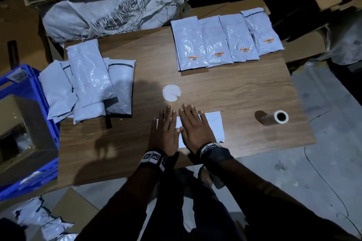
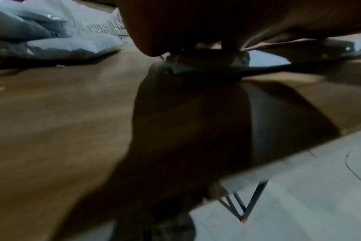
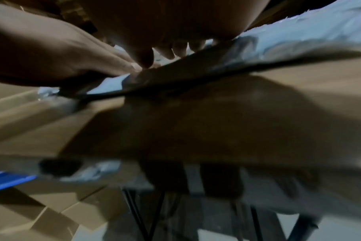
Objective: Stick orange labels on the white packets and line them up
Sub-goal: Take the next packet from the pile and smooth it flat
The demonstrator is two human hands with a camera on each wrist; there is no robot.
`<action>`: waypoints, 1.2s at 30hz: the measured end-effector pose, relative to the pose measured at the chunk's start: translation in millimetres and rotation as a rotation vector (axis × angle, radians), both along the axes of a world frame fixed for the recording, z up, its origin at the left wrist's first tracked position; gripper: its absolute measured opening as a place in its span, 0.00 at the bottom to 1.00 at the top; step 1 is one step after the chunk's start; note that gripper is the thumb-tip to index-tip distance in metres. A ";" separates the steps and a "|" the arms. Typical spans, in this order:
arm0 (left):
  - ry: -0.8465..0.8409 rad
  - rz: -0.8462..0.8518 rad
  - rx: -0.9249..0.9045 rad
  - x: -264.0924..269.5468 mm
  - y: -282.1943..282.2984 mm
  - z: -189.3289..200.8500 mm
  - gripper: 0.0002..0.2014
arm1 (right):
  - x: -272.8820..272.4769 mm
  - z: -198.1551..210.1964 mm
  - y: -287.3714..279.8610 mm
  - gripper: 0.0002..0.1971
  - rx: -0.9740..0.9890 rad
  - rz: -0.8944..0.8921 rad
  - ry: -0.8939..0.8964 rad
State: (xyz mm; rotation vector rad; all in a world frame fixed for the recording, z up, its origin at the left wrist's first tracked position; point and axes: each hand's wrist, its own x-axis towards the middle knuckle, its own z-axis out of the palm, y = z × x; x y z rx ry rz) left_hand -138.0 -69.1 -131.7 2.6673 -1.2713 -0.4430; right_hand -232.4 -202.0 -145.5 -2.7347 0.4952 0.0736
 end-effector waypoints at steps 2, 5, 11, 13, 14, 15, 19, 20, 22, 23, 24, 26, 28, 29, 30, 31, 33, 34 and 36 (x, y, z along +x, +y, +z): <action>-0.002 0.005 0.018 -1.2 1.9 -6.2 0.32 | -2.0 -7.5 3.8 0.32 -0.027 0.006 0.043; 0.005 0.029 0.005 -2.4 1.0 -9.9 0.31 | -3.8 -10.5 5.6 0.32 -0.057 0.003 0.046; -0.027 0.039 0.037 -3.1 0.1 -9.8 0.31 | -3.2 -7.4 6.4 0.33 -0.095 -0.010 0.074; -0.022 0.032 0.045 -3.7 0.7 -8.9 0.31 | -3.2 -6.4 6.1 0.34 -0.082 -0.004 0.103; -0.012 0.028 0.044 -3.0 1.6 -7.9 0.31 | -3.2 -6.9 5.8 0.34 -0.078 -0.001 0.111; 0.000 0.023 0.043 -2.2 2.7 -7.4 0.31 | -3.8 -7.9 5.4 0.34 -0.072 0.001 0.118; 0.033 0.010 0.032 1.0 4.5 -4.1 0.31 | -10.2 -7.3 -8.9 0.36 -0.020 -0.027 0.141; 0.045 0.015 0.023 2.7 6.7 -3.3 0.31 | -13.9 -6.4 -14.3 0.37 -0.020 -0.033 0.159; 0.081 0.024 0.004 8.5 13.5 -1.2 0.30 | -24.1 -2.1 -25.9 0.37 -0.045 -0.067 0.175; 0.097 0.019 0.001 12.1 17.3 -0.3 0.30 | -30.3 0.3 -31.9 0.37 -0.048 -0.098 0.175; 0.101 0.007 0.005 15.6 21.1 1.8 0.30 | -36.2 2.6 -38.5 0.37 -0.038 -0.130 0.177; 0.104 -0.023 0.058 23.2 28.4 4.4 0.31 | -47.4 2.7 -50.1 0.36 0.008 -0.175 0.185; 0.115 -0.026 0.128 29.6 32.0 4.4 0.32 | -57.1 4.5 -59.7 0.36 0.033 -0.191 0.201; 0.107 -0.027 0.150 32.1 31.9 6.6 0.33 | -60.3 7.0 -63.3 0.37 0.043 -0.190 0.198; 0.094 -0.038 0.155 33.8 30.7 10.1 0.34 | -61.6 10.7 -66.3 0.38 0.052 -0.182 0.178; 0.079 -0.047 0.138 34.1 28.4 13.7 0.34 | -61.5 16.2 -68.2 0.38 0.055 -0.171 0.150; 0.065 -0.013 0.054 32.5 23.7 20.3 0.31 | -58.8 28.3 -69.4 0.38 0.045 -0.156 0.108; 0.060 0.017 0.022 30.7 22.2 23.1 0.29 | -57.0 33.8 -68.5 0.39 0.043 -0.162 0.100; 0.060 0.049 0.012 28.3 18.3 25.8 0.28 | -53.7 41.3 -68.2 0.41 0.068 -0.183 0.113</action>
